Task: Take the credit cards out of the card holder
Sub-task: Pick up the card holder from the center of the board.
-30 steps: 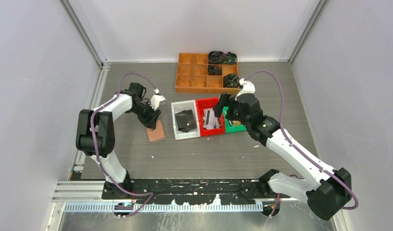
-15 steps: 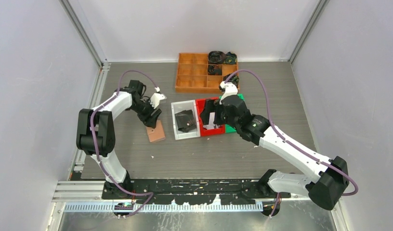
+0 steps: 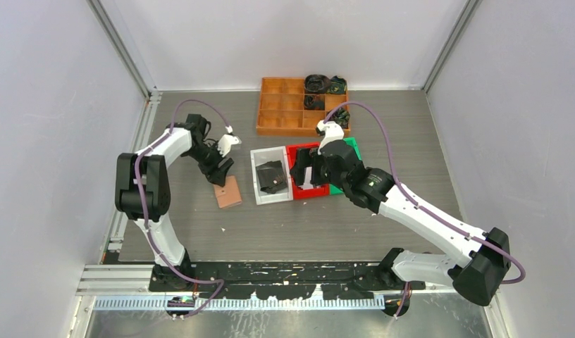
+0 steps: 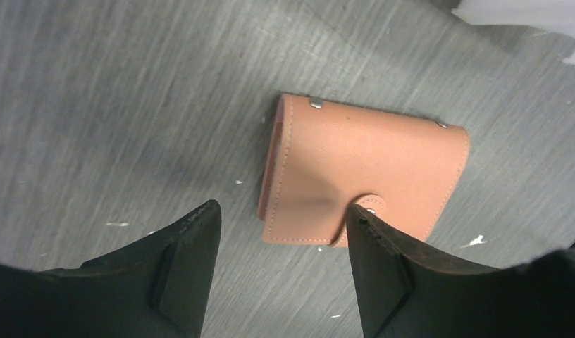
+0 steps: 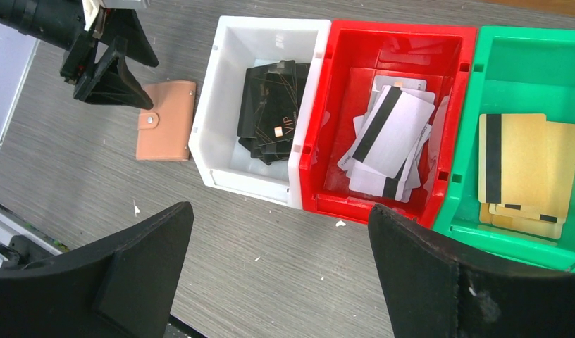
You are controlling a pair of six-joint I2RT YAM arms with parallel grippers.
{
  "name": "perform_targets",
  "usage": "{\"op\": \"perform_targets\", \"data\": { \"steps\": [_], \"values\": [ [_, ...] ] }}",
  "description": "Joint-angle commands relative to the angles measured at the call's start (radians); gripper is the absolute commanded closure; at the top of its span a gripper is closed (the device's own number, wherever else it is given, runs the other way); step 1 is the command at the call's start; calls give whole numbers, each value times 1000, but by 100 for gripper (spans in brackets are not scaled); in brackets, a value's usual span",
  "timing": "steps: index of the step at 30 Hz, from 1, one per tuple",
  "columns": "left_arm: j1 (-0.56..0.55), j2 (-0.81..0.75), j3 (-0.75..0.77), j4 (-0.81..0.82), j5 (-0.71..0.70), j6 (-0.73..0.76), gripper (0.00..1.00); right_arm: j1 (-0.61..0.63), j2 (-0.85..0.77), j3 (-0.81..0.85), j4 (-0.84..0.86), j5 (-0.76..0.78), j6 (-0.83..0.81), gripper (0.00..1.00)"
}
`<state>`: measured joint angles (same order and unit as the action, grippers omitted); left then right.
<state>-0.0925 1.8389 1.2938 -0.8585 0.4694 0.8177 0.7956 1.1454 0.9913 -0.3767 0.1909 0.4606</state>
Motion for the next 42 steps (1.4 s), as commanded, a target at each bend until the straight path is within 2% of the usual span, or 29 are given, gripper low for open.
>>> {"op": "perform_targets", "data": {
  "steps": [1,20,23,28,33,37,42],
  "values": [
    [7,26,66,-113,95,58,34,11,-32,51,-1,31,-19,1],
    [6,119,101,-118,131,57,34,44,-20,84,-20,19,-23,1],
    [7,110,87,-124,146,60,46,45,-16,83,-13,18,-24,1],
    [5,74,28,-89,141,51,77,46,-3,79,-4,9,-18,0],
    [5,5,-34,-53,126,41,99,47,0,71,7,-2,-11,1],
    [4,-88,-65,-50,136,27,100,47,8,65,20,-33,0,1],
    [3,-193,-19,-162,191,14,100,46,27,49,78,-111,25,0]
  ]
}}
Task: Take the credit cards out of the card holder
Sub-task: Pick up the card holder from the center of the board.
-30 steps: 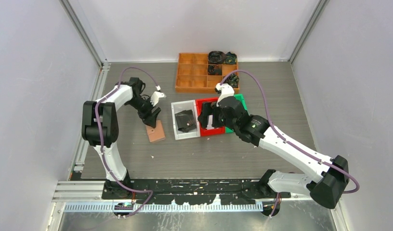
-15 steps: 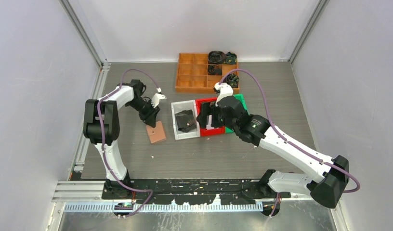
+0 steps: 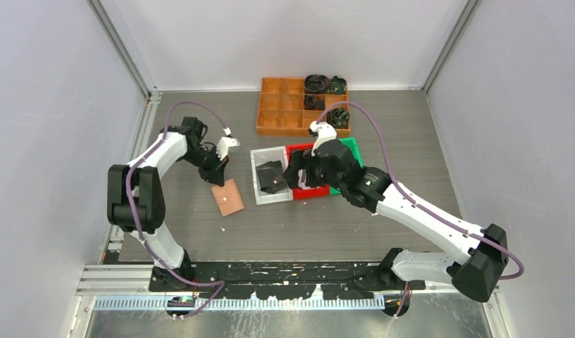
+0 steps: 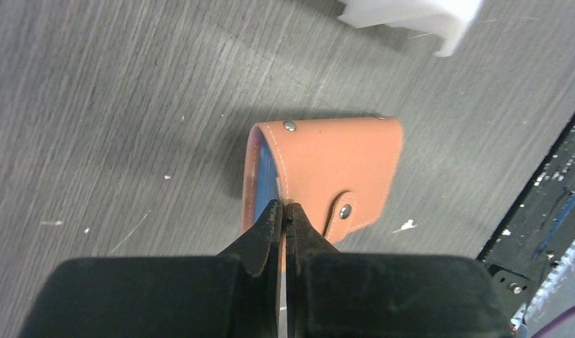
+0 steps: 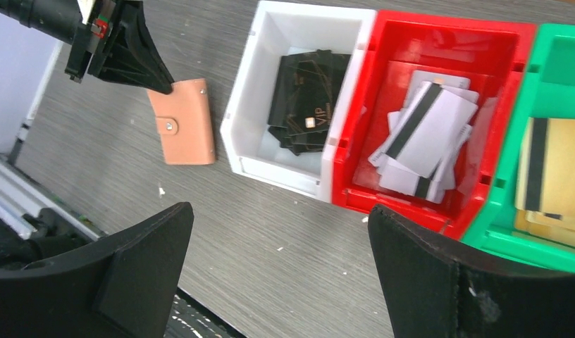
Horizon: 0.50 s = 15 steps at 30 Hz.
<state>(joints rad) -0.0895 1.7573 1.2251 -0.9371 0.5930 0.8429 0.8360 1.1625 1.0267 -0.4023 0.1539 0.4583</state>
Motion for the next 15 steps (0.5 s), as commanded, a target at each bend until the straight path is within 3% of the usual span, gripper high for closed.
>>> {"op": "perform_targets", "data": {
  "steps": [1,8,15],
  "values": [
    [-1,-135,66,-114,84,-13,100,6,19,10,120,-99,34,0],
    [-53,-324,123,-251,174,-44,100,6,82,-40,258,-286,59,0],
    [-103,-445,181,-259,262,-217,100,5,63,-113,458,-427,-39,1]
  ]
}}
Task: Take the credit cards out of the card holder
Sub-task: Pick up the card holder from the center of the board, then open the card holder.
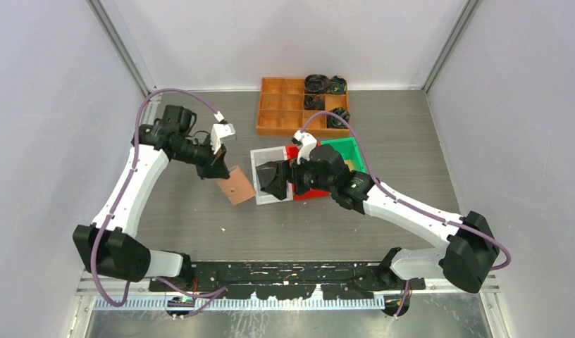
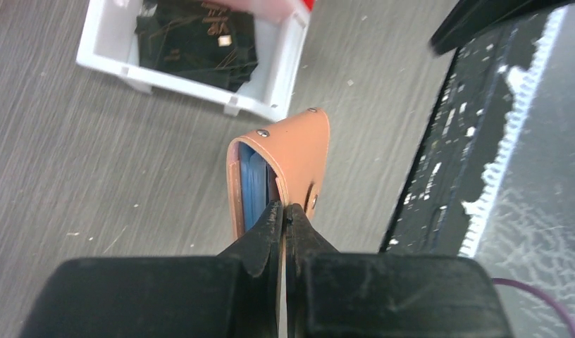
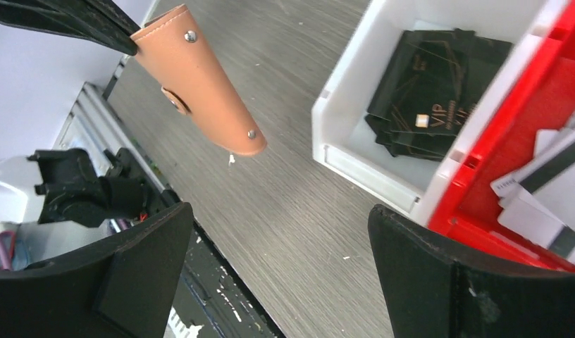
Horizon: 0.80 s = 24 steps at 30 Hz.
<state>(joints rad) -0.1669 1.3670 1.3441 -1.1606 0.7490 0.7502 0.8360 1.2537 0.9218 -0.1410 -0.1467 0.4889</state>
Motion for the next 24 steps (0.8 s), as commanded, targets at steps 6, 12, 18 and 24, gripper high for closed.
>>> {"op": "perform_targets", "data": {
  "steps": [6,12,18,24],
  "values": [
    [-101,-129,114,-12,160,-328,100,6,-22,-34,313,-285,-135,0],
    [-167,-178,151,21,196,-504,100,6,-22,-55,372,-323,-151,1],
    [-170,-191,211,-36,242,-530,100,6,-52,-86,385,-386,-172,1],
    [-171,-183,240,-15,259,-577,100,6,-71,-155,607,-464,-9,7]
  ]
}}
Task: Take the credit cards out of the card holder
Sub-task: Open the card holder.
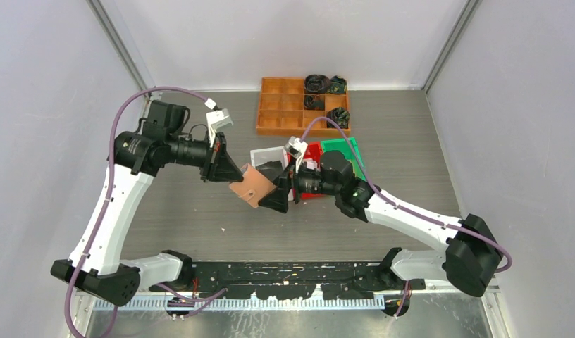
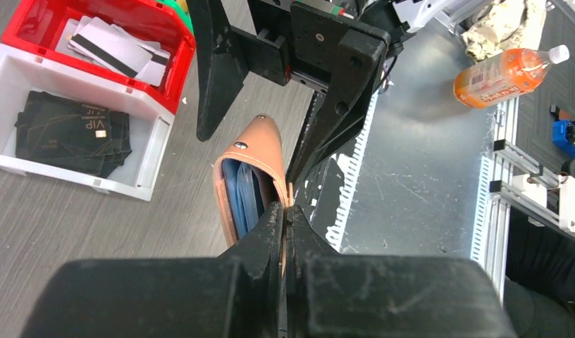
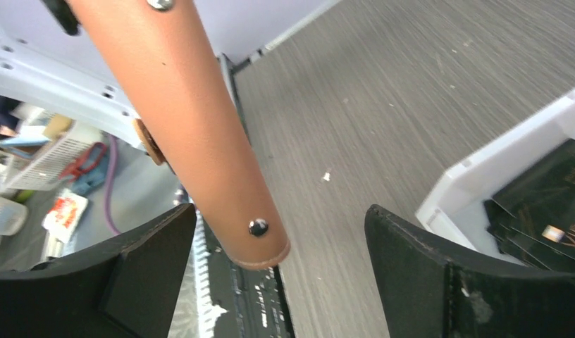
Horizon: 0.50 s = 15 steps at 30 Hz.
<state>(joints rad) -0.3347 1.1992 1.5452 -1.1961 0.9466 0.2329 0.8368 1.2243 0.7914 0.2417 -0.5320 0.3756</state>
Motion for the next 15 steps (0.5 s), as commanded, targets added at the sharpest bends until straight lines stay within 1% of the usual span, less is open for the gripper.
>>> {"op": "perform_targets", "data": {
  "steps": [1,3,5,6,8,10,13,15],
  "values": [
    [-3,-20,31,41,61,-77,100,5,-41,-36,265,-86,135,10],
    [-2,-33,13,77,67,-114,100,5,-46,-60,360,-88,194,14],
    [-3,-41,2,100,80,-140,100,5,-53,-83,440,-81,239,15],
    [-3,-44,0,107,84,-148,100,5,-57,-89,462,-79,252,15],
    [-3,-46,2,119,86,-165,100,5,-67,-91,494,-80,277,20],
    [-3,-48,3,135,79,-187,100,5,-69,-85,513,-93,303,32],
    [-3,-51,-4,156,66,-206,100,5,-68,-72,531,-106,340,55],
    [-3,-53,-12,162,44,-202,100,5,-67,-62,520,-111,354,75]
  ]
}}
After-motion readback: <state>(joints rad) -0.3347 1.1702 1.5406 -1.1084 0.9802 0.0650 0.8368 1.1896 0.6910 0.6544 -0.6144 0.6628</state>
